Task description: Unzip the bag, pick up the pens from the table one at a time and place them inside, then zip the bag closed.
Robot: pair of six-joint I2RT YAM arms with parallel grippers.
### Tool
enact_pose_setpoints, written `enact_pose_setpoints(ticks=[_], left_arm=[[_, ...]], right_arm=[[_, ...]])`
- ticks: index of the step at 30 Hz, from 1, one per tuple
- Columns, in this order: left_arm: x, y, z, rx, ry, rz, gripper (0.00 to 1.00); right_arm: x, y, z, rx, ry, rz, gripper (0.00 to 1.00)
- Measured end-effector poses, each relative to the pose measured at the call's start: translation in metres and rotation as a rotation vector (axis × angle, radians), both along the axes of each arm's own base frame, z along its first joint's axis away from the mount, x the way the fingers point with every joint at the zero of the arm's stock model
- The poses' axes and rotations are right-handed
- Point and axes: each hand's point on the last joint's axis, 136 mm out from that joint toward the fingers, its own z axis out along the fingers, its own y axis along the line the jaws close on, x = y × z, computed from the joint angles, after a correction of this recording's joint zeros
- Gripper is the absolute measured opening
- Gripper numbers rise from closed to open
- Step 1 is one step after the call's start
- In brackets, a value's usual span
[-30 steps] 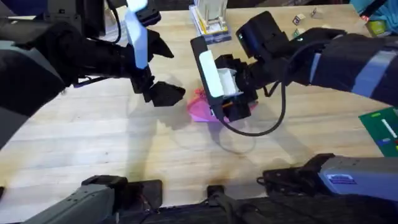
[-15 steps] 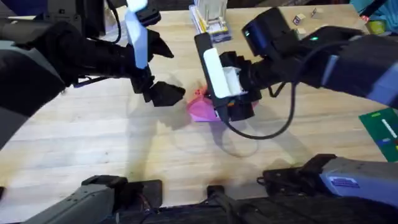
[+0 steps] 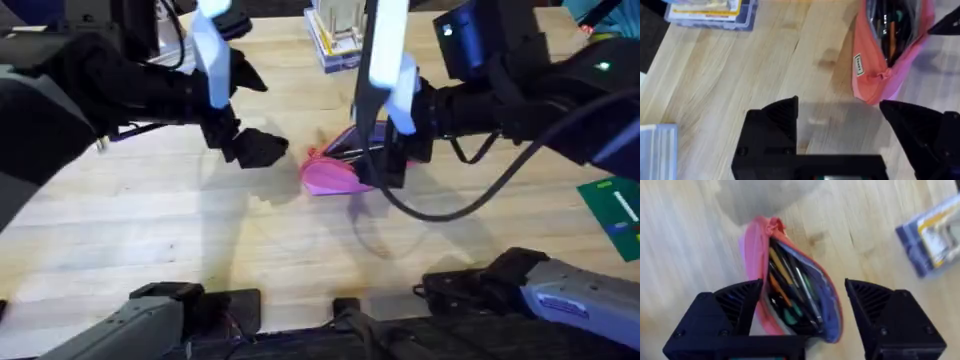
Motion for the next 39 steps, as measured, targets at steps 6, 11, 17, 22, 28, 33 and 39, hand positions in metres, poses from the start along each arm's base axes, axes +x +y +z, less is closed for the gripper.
enact_pose_setpoints(ticks=[6, 11, 17, 22, 28, 33, 39], left_arm=[[0.003, 0.021, -0.004, 0.019, 0.005, 0.045, 0.994], [-0.010, 0.033, -0.013, 0.073, 0.011, -0.011, 0.994], [-0.021, 0.035, -0.018, 0.111, -0.008, -0.091, 0.994], [-0.022, 0.035, -0.027, 0.125, -0.003, -0.131, 0.994], [-0.019, 0.034, -0.051, 0.121, 0.065, -0.175, 0.994], [-0.019, 0.030, -0.061, 0.100, 0.085, -0.215, 0.993], [-0.019, 0.029, -0.079, 0.081, 0.140, -0.237, 0.993]], right_arm=[[-0.002, 0.000, 0.009, 0.154, 0.155, -0.262, 0.998], [-0.002, 0.001, 0.009, 0.266, 0.299, -0.465, 0.998], [-0.003, 0.001, 0.009, 0.394, 0.471, -0.707, 0.998], [-0.004, 0.002, 0.009, 0.461, 0.563, -0.829, 0.998], [0.000, 0.010, 0.017, 0.512, 0.571, -0.810, 0.998], [-0.010, 0.013, 0.012, 0.465, 0.585, -0.776, 0.998], [-0.018, 0.027, 0.021, 0.404, 0.541, -0.684, 0.998]])
